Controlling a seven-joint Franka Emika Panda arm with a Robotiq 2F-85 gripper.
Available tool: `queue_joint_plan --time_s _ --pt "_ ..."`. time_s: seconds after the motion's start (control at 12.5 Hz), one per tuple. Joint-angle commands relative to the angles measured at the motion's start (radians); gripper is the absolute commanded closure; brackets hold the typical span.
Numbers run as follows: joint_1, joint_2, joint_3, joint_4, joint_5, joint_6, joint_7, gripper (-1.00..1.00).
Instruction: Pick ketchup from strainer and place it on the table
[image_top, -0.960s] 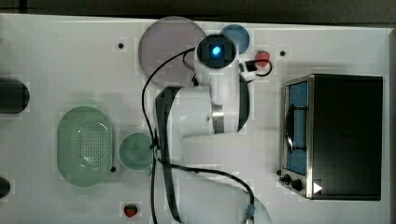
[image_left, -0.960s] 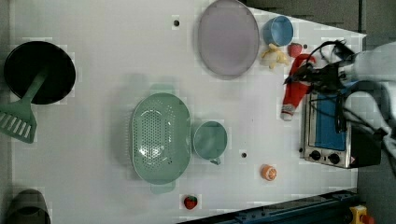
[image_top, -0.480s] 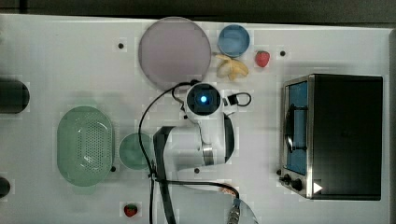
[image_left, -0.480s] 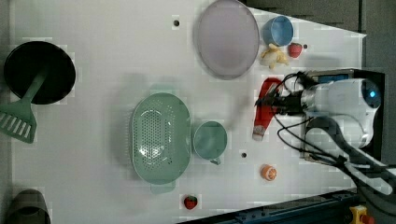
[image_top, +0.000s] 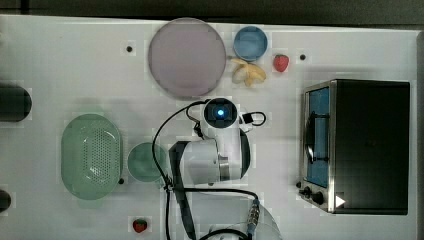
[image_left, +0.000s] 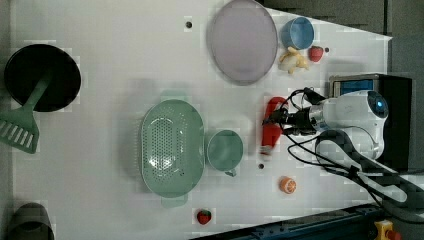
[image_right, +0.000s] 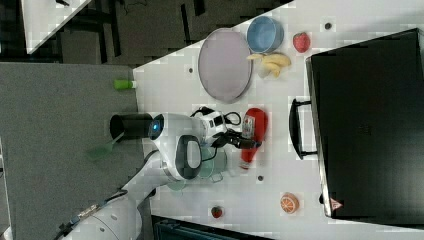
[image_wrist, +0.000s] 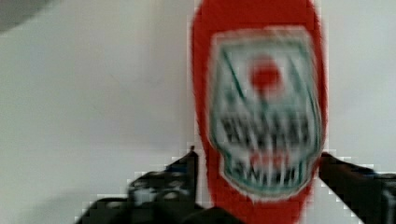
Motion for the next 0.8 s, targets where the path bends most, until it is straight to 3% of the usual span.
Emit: queue_joint_plan --time_s 0.08,0.4,0.8 --pt "-0.009 -0.109 0.008 0.079 0.001 0.021 -0.038 -1.00" --pt "-0.008 -0.224 0.013 0.205 0.004 -0.101 -0.029 -1.00" --pt "-0.005 -0.250 0.016 0.450 0.034 -0.416 0.065 -1.00"
